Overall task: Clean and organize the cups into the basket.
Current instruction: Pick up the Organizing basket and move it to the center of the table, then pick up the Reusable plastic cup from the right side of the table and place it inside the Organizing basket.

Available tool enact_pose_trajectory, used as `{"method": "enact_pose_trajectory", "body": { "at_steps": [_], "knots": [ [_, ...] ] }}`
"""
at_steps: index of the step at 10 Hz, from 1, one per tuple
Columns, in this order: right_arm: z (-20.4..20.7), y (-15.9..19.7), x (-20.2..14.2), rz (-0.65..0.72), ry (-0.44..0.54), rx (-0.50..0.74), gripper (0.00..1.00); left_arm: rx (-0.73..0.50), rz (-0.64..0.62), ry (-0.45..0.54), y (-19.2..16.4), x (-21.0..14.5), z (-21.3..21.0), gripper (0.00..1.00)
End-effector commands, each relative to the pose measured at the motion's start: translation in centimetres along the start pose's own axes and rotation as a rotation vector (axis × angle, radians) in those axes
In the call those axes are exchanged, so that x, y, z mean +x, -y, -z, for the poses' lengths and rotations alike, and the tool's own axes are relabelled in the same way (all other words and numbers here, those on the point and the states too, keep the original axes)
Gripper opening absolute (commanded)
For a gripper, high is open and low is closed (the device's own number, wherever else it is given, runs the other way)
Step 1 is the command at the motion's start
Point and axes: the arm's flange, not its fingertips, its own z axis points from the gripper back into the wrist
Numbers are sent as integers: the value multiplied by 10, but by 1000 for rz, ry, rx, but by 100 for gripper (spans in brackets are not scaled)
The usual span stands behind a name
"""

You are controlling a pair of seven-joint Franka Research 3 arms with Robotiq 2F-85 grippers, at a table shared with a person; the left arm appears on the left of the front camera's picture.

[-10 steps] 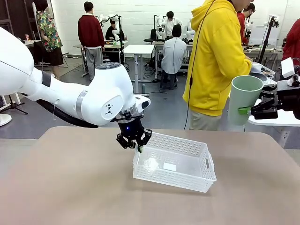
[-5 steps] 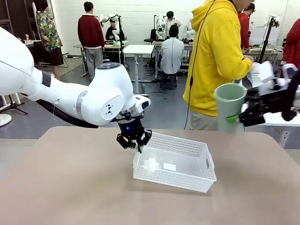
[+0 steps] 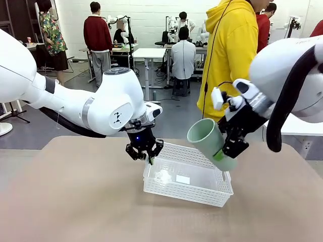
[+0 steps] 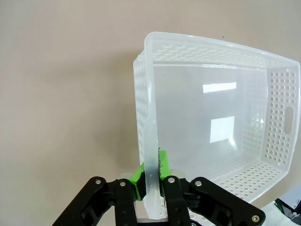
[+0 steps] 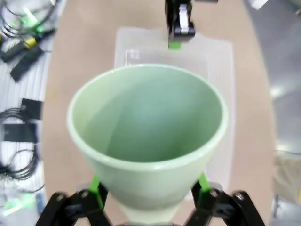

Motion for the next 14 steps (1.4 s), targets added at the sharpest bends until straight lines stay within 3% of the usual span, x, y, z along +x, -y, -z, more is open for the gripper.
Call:
{"method": "enact_pose_trajectory", "body": {
  "at_steps": [1,2,3,6,10,14],
  "knots": [
    [10,6,11,34,-118,-16,84,-3,7,0,2,-1,0,0],
    [12,8,15,10,-175,-89,84,-3,7,0,2,-1,0,0],
    [9,-1,5,9,-64,-2,84,-3,7,0,2,-1,0,0],
    [9,-1,5,9,-64,-2,84,-3,7,0,2,-1,0,0],
    [46,1,35,-56,-274,14,84,-3,7,0,2,-1,0,0],
    [88,12,42,-79,-349,44,84,-3,7,0,2,-1,0,0]
  ]
}}
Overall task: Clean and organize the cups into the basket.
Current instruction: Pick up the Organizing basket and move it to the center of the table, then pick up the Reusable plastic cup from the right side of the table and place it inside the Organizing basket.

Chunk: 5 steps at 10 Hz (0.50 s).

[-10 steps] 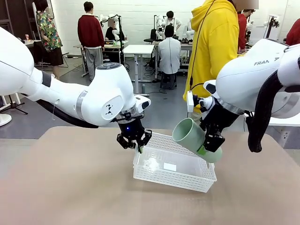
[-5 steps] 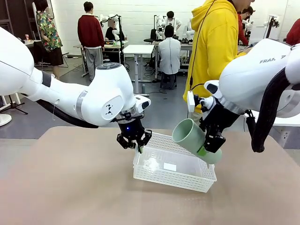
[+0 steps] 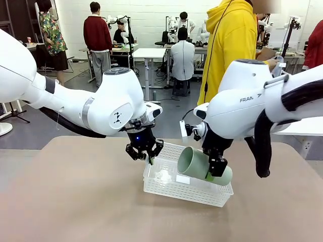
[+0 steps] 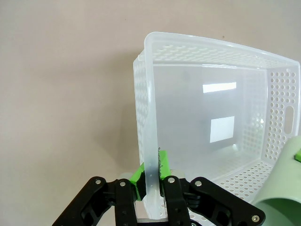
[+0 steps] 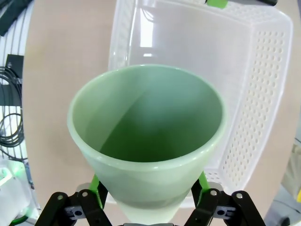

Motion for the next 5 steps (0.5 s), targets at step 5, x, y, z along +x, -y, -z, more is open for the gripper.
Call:
{"method": "enact_pose_trajectory", "body": {
  "at_steps": [5],
  "knots": [
    [40,36,21,23,-56,13,84,-3,7,0,2,-1,0,0]
  ]
}}
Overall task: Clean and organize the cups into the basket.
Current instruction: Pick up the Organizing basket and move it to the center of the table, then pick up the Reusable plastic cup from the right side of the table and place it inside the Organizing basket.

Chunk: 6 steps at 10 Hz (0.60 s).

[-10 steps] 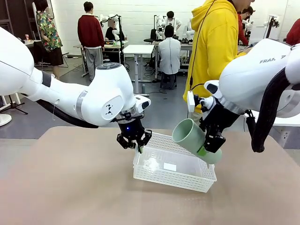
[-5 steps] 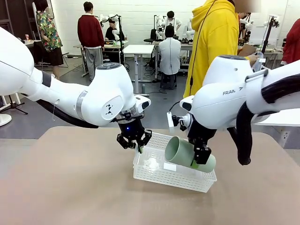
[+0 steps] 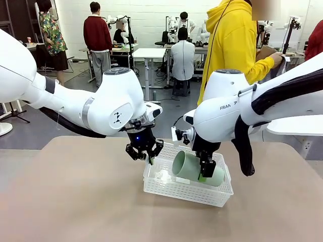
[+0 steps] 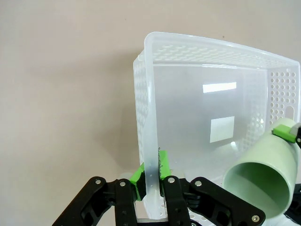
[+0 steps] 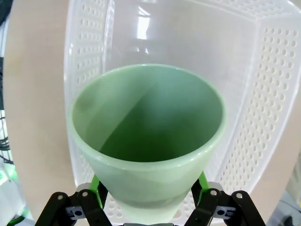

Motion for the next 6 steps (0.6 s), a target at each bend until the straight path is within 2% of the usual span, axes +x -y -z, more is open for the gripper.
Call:
{"method": "enact_pose_trajectory", "body": {
  "at_steps": [1,2,6],
  "knots": [
    [4,9,4,30,-11,0,96,-3,7,0,2,-1,0,0],
    [3,9,4,31,-10,1,100,-3,7,0,2,-1,0,0],
    [-8,4,1,38,3,-6,100,-3,7,0,2,-1,0,0]
  ]
}}
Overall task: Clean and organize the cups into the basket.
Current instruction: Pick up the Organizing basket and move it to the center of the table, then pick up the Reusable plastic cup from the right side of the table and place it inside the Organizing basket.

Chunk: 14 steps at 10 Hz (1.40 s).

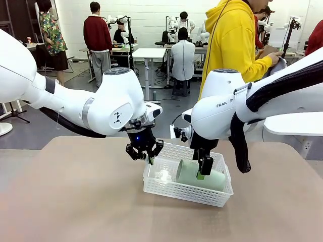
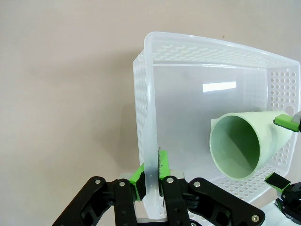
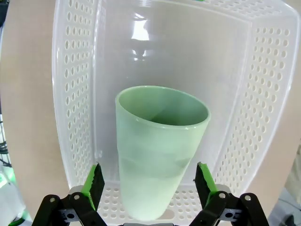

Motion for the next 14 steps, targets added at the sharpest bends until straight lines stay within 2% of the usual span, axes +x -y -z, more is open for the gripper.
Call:
{"method": "enact_pose_trajectory", "body": {
  "at_steps": [1,2,3,4,5,6,8,9,10,12,13,14],
  "knots": [
    [-12,-7,-4,19,10,-7,100,-3,7,0,2,0,-1,0],
    [-21,-9,-10,17,42,-11,100,-3,7,0,2,0,-1,0],
    [-53,-16,-26,-76,185,-17,100,-3,7,0,2,0,-1,0],
    [-97,-17,-64,-91,341,-57,100,-3,7,0,2,0,-1,0],
    [-127,-13,-117,-63,477,-46,100,-3,7,0,2,0,-1,0],
    [-137,-7,-167,-34,562,-31,100,-3,7,0,2,0,-1,0],
    [-127,5,-257,59,691,-12,100,-3,7,0,2,0,-1,0],
    [-114,7,-291,118,736,-9,100,-3,7,0,2,0,-1,0],
    [-106,6,-309,128,753,-9,100,-3,7,0,2,0,-1,0],
    [-98,4,-321,127,748,-44,100,-3,7,0,2,0,-1,0],
    [-98,-11,-336,146,742,-11,100,-3,7,0,2,0,-1,0],
    [-98,-11,-336,146,742,-11,100,-3,7,0,2,0,-1,0]
  ]
}}
